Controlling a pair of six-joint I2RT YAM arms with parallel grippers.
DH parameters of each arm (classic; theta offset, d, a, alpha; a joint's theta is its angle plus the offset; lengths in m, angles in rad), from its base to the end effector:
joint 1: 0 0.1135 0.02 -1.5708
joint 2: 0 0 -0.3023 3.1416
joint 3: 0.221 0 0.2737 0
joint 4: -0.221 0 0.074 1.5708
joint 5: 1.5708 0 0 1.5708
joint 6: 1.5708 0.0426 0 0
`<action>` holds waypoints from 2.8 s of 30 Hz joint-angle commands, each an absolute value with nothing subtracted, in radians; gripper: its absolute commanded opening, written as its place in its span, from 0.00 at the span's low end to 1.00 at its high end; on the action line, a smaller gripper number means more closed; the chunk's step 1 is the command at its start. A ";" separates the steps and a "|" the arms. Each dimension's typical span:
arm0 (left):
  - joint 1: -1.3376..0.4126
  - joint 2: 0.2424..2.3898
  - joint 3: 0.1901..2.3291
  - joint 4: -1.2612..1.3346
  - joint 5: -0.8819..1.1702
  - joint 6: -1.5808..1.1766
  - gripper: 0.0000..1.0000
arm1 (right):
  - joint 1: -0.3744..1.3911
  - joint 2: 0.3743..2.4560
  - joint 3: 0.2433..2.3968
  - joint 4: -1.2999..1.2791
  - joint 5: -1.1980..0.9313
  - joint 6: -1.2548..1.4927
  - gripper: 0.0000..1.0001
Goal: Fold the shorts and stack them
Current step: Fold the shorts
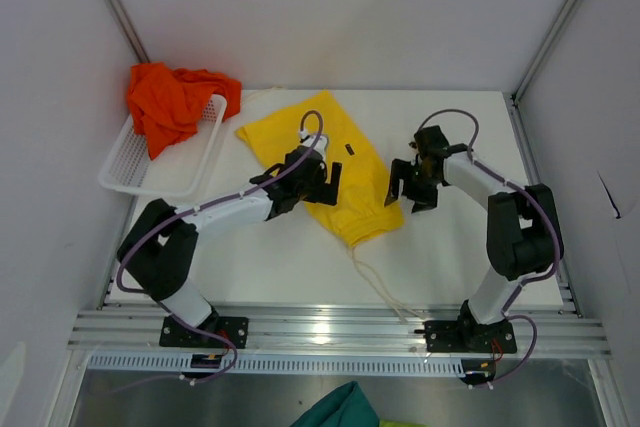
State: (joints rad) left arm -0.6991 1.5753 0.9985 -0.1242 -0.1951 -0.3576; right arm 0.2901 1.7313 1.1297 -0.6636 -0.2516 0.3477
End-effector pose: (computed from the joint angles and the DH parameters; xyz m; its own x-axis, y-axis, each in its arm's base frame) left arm 0.2858 -0.2295 0.2458 -0.6437 0.0926 -0.7596 0.3124 0.9380 -0.1504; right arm 0.3391 0.1123 0.2003 -0.9780 0.0525 -0.2020 -0.0166 0.9453 0.3257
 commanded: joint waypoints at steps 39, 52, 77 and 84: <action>-0.896 1.712 0.943 -0.161 -0.313 -0.775 0.90 | 0.410 1.226 0.341 0.242 -0.249 1.242 0.99; -0.897 1.700 0.976 -0.208 -0.291 -0.759 0.92 | 0.426 1.356 0.278 0.483 -0.155 1.293 0.99; -0.897 1.822 0.992 -0.112 -0.097 -0.765 0.92 | 0.549 1.647 0.196 1.069 0.089 1.434 0.82; -0.897 1.807 0.976 -0.118 -0.104 -0.761 0.92 | 0.548 1.713 0.199 1.143 0.117 1.411 0.60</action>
State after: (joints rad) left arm -0.8875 1.7805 0.9970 -0.0845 -0.1780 -0.7586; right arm 0.5438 1.6947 0.2062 1.1152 0.0547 1.4448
